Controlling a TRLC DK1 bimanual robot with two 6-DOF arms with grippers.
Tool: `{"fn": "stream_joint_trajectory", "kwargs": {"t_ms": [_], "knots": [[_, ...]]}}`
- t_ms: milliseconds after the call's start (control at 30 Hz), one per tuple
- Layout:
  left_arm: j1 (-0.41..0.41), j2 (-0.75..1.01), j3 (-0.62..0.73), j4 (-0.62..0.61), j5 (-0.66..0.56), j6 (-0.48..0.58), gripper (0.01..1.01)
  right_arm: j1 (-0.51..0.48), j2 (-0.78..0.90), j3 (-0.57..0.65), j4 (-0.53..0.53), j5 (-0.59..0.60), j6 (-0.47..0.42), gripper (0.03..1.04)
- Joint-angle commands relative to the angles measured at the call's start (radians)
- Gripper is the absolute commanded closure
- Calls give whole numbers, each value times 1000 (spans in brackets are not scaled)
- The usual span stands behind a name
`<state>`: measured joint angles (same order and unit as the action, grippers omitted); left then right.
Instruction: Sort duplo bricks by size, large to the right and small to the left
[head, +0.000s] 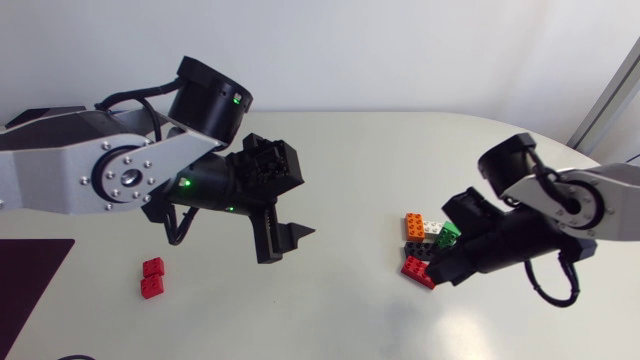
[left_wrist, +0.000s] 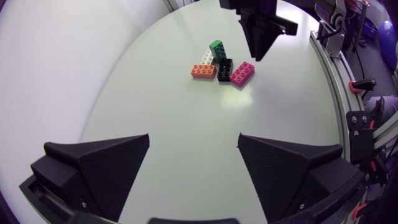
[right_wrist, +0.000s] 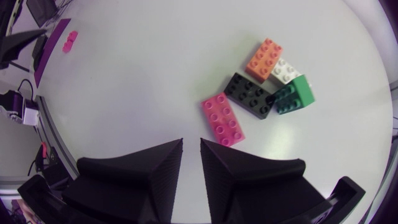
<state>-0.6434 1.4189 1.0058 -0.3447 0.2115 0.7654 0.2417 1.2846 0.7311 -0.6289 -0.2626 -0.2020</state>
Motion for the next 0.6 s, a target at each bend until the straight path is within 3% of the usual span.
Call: {"fn": "stream_joint_trajectory", "kwargs": {"t_ms": [0,233,567], "knots": [[-4,-23,-30,-8,-1,-8,41,34,59,-47,28,-1,3,798],[5,-32,-44,-8,-1,-8,41,33,209,-68,133,-7,-16,798],[8,-49,-58,-7,-1,-8,41,-18,303,-33,268,92,-14,800]]}}
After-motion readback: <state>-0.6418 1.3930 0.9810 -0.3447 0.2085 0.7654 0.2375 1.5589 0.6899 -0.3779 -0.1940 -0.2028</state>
